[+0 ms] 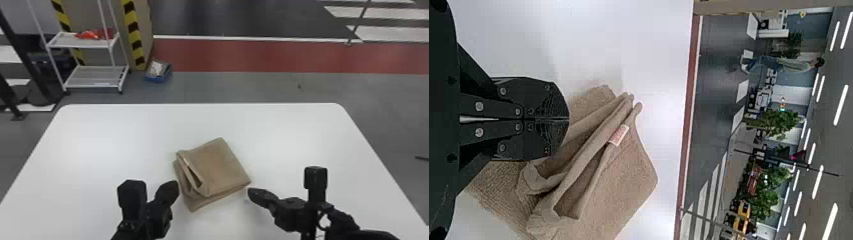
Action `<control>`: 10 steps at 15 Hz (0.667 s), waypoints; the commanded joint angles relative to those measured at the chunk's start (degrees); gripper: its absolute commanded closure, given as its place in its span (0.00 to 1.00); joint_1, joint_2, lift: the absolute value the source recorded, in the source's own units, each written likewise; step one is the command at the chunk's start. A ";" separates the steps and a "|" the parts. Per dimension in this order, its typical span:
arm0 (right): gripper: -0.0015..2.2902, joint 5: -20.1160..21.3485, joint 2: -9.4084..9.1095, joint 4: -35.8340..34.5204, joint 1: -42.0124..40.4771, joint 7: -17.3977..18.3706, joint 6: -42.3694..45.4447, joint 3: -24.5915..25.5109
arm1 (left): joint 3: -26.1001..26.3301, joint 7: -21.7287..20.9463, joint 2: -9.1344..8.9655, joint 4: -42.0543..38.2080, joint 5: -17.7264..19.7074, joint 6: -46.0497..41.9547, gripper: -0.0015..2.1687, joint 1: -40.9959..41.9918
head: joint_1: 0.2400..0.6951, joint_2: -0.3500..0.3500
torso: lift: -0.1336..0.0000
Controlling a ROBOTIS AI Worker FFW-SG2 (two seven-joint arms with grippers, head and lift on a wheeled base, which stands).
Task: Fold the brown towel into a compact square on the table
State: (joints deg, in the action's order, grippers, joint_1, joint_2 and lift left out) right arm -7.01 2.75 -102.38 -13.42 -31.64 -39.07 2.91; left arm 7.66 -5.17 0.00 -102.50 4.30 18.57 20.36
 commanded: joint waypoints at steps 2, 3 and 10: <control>0.93 -0.02 -0.46 8.60 5.51 0.44 4.13 -0.63 | -2.56 -0.63 -0.15 -3.67 0.27 0.21 0.91 2.67 | 1.00 0.48 | 0.58; 0.93 -0.02 -0.64 9.92 6.65 0.97 4.48 -0.89 | -3.26 -0.63 -0.15 -5.52 0.27 -0.15 0.91 4.25 | 1.00 0.49 | 0.58; 0.93 2.00 -1.26 24.33 20.01 6.86 8.52 -5.20 | -5.72 1.13 -0.15 -14.57 -0.61 -8.41 0.91 13.30 | 1.00 0.58 | 0.58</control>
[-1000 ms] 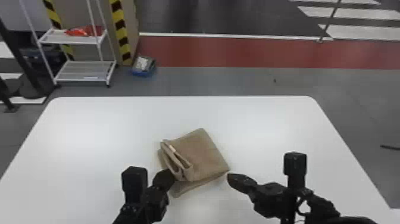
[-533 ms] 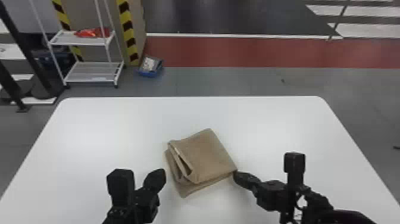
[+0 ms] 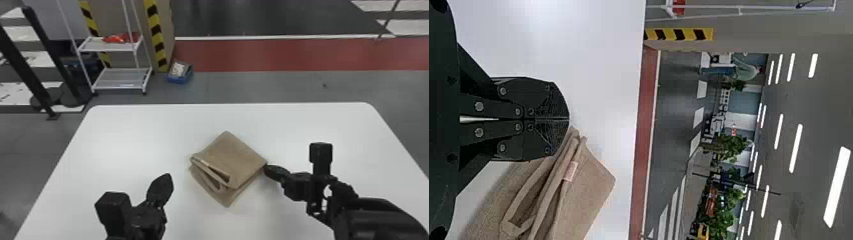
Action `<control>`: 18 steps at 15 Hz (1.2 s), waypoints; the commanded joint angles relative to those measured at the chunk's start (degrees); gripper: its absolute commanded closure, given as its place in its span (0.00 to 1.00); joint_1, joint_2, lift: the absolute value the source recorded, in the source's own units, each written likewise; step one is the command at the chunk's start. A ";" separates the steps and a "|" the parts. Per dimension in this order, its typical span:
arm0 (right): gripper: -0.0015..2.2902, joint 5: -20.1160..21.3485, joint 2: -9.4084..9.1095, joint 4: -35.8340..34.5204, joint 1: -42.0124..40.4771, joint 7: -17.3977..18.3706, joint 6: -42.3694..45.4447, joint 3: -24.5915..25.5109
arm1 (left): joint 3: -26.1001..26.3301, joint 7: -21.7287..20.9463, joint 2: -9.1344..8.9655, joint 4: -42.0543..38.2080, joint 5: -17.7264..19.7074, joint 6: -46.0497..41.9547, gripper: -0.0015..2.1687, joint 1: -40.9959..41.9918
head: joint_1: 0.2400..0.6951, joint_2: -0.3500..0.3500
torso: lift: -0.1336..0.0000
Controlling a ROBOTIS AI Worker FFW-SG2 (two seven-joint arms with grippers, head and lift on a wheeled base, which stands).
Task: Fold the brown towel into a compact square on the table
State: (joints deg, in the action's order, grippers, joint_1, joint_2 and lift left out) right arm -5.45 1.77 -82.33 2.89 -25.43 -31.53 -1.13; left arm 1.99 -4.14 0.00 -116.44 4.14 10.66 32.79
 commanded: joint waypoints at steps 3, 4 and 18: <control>0.93 1.15 -1.82 10.26 8.71 2.23 4.14 -2.04 | -0.15 -0.08 -0.15 -0.10 -0.62 -2.08 0.91 1.39 | 1.00 0.62 | 0.58; 0.93 1.32 -1.82 10.17 8.97 2.40 4.14 -2.13 | -0.15 -0.52 -0.15 0.16 -0.62 -2.08 0.91 1.04 | 1.00 0.62 | 0.58; 0.93 0.27 -1.82 2.35 1.85 1.35 6.08 2.45 | 7.15 -3.50 2.99 7.99 0.70 2.66 0.91 -11.00 | 1.00 0.44 | 0.58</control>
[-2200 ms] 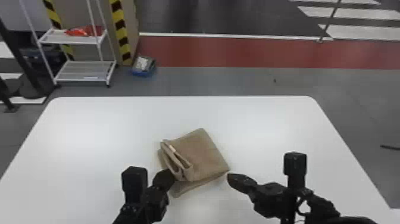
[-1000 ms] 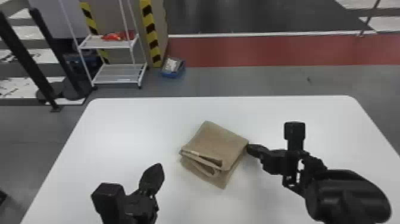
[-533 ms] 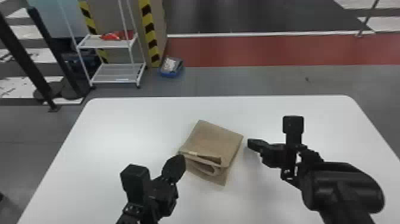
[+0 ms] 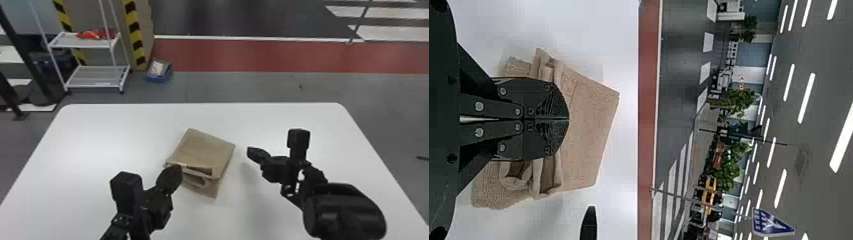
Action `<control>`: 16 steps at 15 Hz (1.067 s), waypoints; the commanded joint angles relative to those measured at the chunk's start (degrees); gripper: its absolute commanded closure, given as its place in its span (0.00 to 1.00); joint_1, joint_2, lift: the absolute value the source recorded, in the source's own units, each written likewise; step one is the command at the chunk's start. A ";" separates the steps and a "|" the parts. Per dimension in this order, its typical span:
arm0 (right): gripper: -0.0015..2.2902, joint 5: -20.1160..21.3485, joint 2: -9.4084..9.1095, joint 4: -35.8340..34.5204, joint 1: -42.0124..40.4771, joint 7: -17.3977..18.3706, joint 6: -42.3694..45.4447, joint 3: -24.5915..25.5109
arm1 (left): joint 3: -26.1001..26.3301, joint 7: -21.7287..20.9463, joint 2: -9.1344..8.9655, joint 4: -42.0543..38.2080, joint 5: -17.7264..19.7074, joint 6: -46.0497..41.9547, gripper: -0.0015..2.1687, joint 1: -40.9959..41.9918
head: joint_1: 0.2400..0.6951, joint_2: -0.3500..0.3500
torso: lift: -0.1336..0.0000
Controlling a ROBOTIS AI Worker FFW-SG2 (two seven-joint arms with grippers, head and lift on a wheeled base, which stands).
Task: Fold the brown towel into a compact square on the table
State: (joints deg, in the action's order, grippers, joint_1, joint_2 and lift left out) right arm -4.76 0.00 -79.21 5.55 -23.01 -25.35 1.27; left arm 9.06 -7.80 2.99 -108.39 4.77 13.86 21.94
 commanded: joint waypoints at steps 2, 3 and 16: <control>0.93 -0.51 -0.05 -0.68 -0.81 -9.33 0.43 0.83 | 0.17 0.77 -0.09 -0.15 0.50 -1.42 0.91 -0.15 | 1.00 0.46 | 0.58; 0.93 -0.69 -0.05 -0.77 -0.90 -11.70 0.60 0.75 | 0.26 0.77 -0.09 -0.15 0.50 -1.77 0.91 -0.15 | 1.00 0.47 | 0.58; 0.93 5.20 -0.05 -2.18 -3.44 -0.37 3.42 0.13 | -0.18 -1.25 0.88 1.60 2.26 -1.77 0.91 -2.61 | 1.00 0.45 | 0.58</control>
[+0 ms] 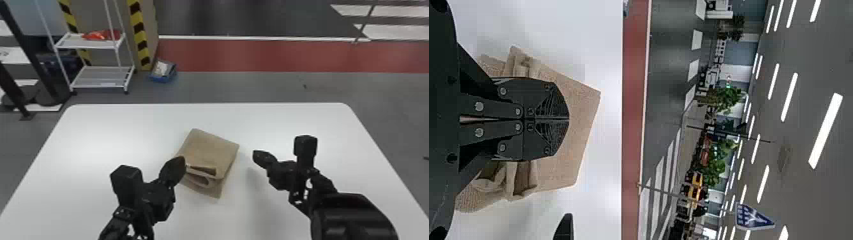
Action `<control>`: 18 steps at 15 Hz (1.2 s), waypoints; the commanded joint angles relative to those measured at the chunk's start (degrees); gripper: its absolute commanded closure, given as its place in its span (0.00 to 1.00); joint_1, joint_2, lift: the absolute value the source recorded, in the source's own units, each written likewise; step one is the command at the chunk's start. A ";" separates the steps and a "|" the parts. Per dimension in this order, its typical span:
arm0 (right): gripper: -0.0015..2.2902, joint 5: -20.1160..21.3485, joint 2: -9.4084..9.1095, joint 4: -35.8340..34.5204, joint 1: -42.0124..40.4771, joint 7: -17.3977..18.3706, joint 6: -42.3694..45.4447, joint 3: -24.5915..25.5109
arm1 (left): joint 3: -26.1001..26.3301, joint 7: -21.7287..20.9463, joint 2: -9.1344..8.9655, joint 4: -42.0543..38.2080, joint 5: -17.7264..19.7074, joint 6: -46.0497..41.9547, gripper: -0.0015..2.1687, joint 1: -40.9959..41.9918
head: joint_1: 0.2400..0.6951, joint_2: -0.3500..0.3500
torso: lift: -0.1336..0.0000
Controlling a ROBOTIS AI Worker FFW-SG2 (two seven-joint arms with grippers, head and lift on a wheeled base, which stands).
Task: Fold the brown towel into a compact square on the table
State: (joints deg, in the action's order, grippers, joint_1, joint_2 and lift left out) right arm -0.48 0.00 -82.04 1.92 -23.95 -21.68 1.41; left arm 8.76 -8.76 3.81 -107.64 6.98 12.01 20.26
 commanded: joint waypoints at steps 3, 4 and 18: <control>0.93 1.89 -0.05 3.29 1.34 -0.39 0.62 0.35 | 0.21 -1.52 0.14 2.61 0.40 0.78 0.91 -2.95 | 1.00 0.43 | 0.58; 0.93 1.45 -0.05 3.73 1.77 -1.36 0.62 0.35 | 0.21 -1.70 0.14 3.13 0.49 0.78 0.91 -3.21 | 1.00 0.42 | 0.58; 0.93 -0.31 -0.05 10.58 6.08 -12.17 6.07 1.05 | 1.79 -2.58 0.06 12.71 2.95 -1.15 0.91 -11.83 | 1.00 0.45 | 0.58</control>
State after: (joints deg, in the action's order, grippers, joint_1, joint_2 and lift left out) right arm -0.61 0.00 -70.53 8.83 -36.15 -16.18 2.46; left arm 10.63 -11.68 3.95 -95.98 9.78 11.73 9.25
